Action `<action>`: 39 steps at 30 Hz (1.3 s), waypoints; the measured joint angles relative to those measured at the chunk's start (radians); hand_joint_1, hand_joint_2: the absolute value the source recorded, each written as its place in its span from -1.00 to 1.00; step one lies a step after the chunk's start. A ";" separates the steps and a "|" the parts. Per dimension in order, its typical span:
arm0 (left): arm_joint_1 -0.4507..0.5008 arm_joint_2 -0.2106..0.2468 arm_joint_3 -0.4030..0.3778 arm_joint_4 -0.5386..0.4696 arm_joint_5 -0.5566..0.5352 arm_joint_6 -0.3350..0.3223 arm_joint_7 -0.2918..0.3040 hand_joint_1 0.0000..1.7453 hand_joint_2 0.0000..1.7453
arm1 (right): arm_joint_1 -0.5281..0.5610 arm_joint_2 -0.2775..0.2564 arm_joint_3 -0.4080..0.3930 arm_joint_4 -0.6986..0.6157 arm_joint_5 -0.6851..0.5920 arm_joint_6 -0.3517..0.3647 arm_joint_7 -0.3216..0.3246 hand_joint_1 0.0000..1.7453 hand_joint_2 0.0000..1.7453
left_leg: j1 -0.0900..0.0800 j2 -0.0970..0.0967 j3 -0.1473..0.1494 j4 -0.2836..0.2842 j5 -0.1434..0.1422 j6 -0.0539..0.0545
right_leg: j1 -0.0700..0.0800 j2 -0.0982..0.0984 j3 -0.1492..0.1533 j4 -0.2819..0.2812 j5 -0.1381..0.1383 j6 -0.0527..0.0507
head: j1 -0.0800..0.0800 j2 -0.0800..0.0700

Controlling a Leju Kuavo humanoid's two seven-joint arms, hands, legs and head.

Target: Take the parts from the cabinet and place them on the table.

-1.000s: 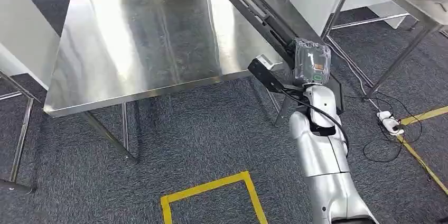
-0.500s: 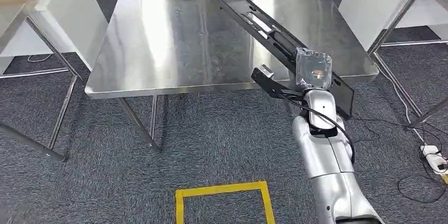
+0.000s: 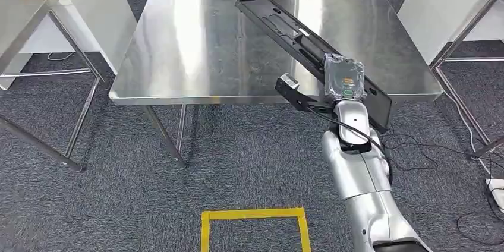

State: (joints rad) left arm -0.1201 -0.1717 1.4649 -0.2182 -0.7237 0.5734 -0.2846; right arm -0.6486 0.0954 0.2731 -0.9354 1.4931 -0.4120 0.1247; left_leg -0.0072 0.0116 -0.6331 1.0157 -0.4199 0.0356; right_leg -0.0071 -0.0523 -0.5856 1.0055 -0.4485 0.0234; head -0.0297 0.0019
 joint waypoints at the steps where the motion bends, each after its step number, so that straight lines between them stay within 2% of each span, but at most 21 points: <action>1: 0.000 0.000 0.000 0.000 0.000 0.000 0.000 -1.00 1.00 | 0.000 0.000 0.001 -0.001 0.000 0.000 0.000 1.00 1.00 | 0.002 -0.003 0.007 -0.013 0.006 0.008 | 0.005 -0.002 0.006 -0.003 -0.001 0.006 | -0.002 0.000; 3: 0.000 -0.002 0.000 0.000 0.000 0.000 -0.001 -1.00 1.00 | 0.000 -0.002 0.001 -0.003 0.000 -0.002 0.000 1.00 1.00 | 0.014 -0.006 0.023 -0.026 0.015 0.020 | 0.000 0.029 -0.024 0.062 -0.037 0.005 | 0.003 0.000; 4: -0.002 -0.001 0.000 0.000 0.000 -0.001 -0.001 -1.00 1.00 | 0.000 -0.005 0.001 -0.003 0.000 -0.003 0.000 1.00 1.00 | 0.014 -0.011 0.024 -0.026 0.014 0.021 | -0.002 0.041 -0.063 0.145 -0.073 0.002 | 0.008 0.000; 6: -0.002 -0.002 0.000 0.000 0.000 -0.001 -0.001 -1.00 1.00 | 0.009 -0.008 0.001 -0.003 0.000 -0.003 0.000 1.00 1.00 | 0.014 -0.022 0.023 -0.026 0.013 0.022 | -0.003 0.048 -0.145 0.307 -0.130 0.003 | 0.008 0.000; 7: -0.002 -0.002 0.000 0.000 0.000 -0.001 -0.001 -1.00 1.00 | 0.017 -0.010 0.001 -0.003 0.000 -0.003 0.000 1.00 1.00 | 0.014 -0.028 0.024 -0.025 0.013 0.022 | -0.003 0.048 -0.166 0.339 -0.134 0.009 | 0.009 0.000; 8: -0.002 -0.003 0.000 0.000 0.000 -0.001 -0.001 -1.00 1.00 | 0.021 -0.011 0.001 -0.003 0.000 -0.003 0.000 1.00 1.00 | 0.014 -0.034 0.025 -0.025 0.012 0.021 | -0.005 0.048 -0.159 0.316 -0.118 0.017 | 0.009 0.000; 9: -0.002 -0.003 0.000 0.000 0.000 -0.001 -0.001 -1.00 1.00 | 0.023 -0.012 0.001 -0.003 0.000 -0.003 0.000 1.00 1.00 | 0.014 -0.040 0.026 -0.024 0.012 0.020 | -0.007 0.048 -0.129 0.249 -0.084 0.027 | 0.010 0.000; 11: -0.002 -0.004 0.000 0.001 0.001 -0.001 0.002 -1.00 1.00 | 0.022 -0.014 0.001 -0.005 0.002 -0.003 0.000 1.00 1.00 | 0.014 -0.050 0.029 -0.020 0.007 0.013 | -0.012 0.050 -0.024 0.028 0.003 0.042 | 0.012 0.000; 13: -0.002 -0.003 0.000 0.001 0.005 0.000 0.003 -1.00 1.00 | 0.023 -0.012 0.003 -0.006 0.003 -0.002 -0.003 1.00 1.00 | 0.006 -0.053 0.023 -0.011 -0.001 0.004 | -0.012 0.053 -0.005 -0.009 0.017 0.022 | 0.012 0.000; 14: -0.002 -0.001 0.000 0.001 0.008 0.001 0.003 -1.00 1.00 | 0.023 -0.011 0.004 -0.006 0.003 -0.001 -0.003 1.00 1.00 | 0.006 -0.053 0.023 -0.010 -0.001 0.019 | -0.010 0.053 -0.005 -0.009 0.018 0.020 | 0.011 0.000; 15: 0.000 -0.001 0.000 0.001 0.009 0.002 0.004 -1.00 1.00 | 0.024 -0.010 0.005 -0.006 0.003 0.000 -0.005 1.00 1.00 | 0.006 -0.052 0.023 -0.012 0.000 0.021 | -0.007 0.053 -0.005 -0.009 0.018 0.020 | 0.011 0.000; 27: 0.000 -0.002 -0.001 0.002 0.009 0.014 0.016 -1.00 1.00 | 0.004 0.005 0.021 0.011 0.005 -0.004 -0.015 1.00 1.00 | 0.007 -0.049 0.026 -0.015 -0.004 0.016 | -0.006 0.058 -0.005 -0.009 0.018 0.019 | 0.011 0.000; 30: 0.000 -0.002 -0.001 0.002 0.009 0.015 0.016 -1.00 1.00 | 0.001 0.007 0.021 0.013 0.004 -0.005 -0.016 1.00 1.00 | 0.004 -0.049 0.029 -0.024 -0.007 0.022 | -0.005 0.057 -0.001 -0.019 0.017 0.021 | 0.011 0.000; 31: 0.001 -0.004 -0.001 0.003 0.009 0.014 0.016 -1.00 1.00 | 0.000 0.009 0.021 0.012 0.004 -0.006 -0.016 1.00 1.00 | 0.019 -0.048 0.044 -0.044 0.006 0.020 | -0.003 0.057 -0.008 -0.010 0.013 0.022 | 0.012 0.000; 32: 0.000 -0.006 -0.001 0.003 0.009 0.016 0.016 -1.00 1.00 | -0.005 0.010 0.021 0.013 0.004 -0.007 -0.017 1.00 1.00 | 0.017 -0.046 0.051 -0.049 0.005 0.022 | -0.002 0.056 -0.021 0.025 -0.004 0.021 | 0.014 0.000; 34: -0.001 -0.005 -0.002 0.003 0.009 0.017 0.017 -1.00 1.00 | -0.013 0.010 0.025 0.017 0.004 -0.010 -0.021 1.00 1.00 | 0.016 -0.044 0.054 -0.048 0.005 0.027 | -0.006 0.057 -0.100 0.180 -0.067 0.017 | 0.019 0.000; 35: -0.001 -0.005 -0.002 0.003 0.009 0.018 0.018 -1.00 1.00 | -0.013 0.010 0.026 0.020 0.004 -0.011 -0.021 1.00 1.00 | 0.016 -0.044 0.054 -0.047 0.002 0.028 | -0.007 0.057 -0.145 0.261 -0.092 0.018 | 0.017 0.000; 36: -0.001 -0.005 -0.002 0.003 0.009 0.019 0.019 -1.00 1.00 | -0.012 0.009 0.027 0.024 0.004 -0.011 -0.021 1.00 1.00 | 0.016 -0.045 0.054 -0.046 0.000 0.027 | -0.009 0.056 -0.172 0.305 -0.098 0.025 | 0.020 0.000; 37: 0.000 -0.006 -0.002 0.003 0.009 0.021 0.020 -1.00 1.00 | -0.012 0.009 0.027 0.027 0.004 -0.011 -0.021 1.00 1.00 | 0.017 -0.047 0.057 -0.046 -0.003 0.026 | -0.012 0.056 -0.176 0.298 -0.087 0.033 | 0.020 0.000; 38: 0.001 -0.008 -0.002 0.003 0.009 0.023 0.021 -1.00 1.00 | -0.013 0.010 0.027 0.031 0.004 -0.012 -0.022 1.00 1.00 | 0.017 -0.050 0.060 -0.045 -0.008 0.022 | -0.016 0.056 -0.155 0.247 -0.058 0.044 | 0.020 0.000; 39: 0.001 -0.010 -0.002 0.003 0.009 0.024 0.022 -1.00 1.00 | -0.015 0.010 0.027 0.032 0.004 -0.012 -0.022 1.00 1.00 | 0.018 -0.052 0.064 -0.041 -0.014 0.017 | -0.019 0.055 -0.112 0.155 -0.016 0.056 | 0.020 0.000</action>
State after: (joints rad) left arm -0.1196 -0.1812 1.4633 -0.2152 -0.7149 0.5970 -0.2628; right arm -0.6632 0.1057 0.3002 -0.9029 1.4969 -0.4242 0.1030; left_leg 0.0113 -0.0402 -0.5696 0.9749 -0.4336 0.0526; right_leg -0.0263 0.0032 -0.6974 1.1606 -0.4643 0.0794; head -0.0095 0.0019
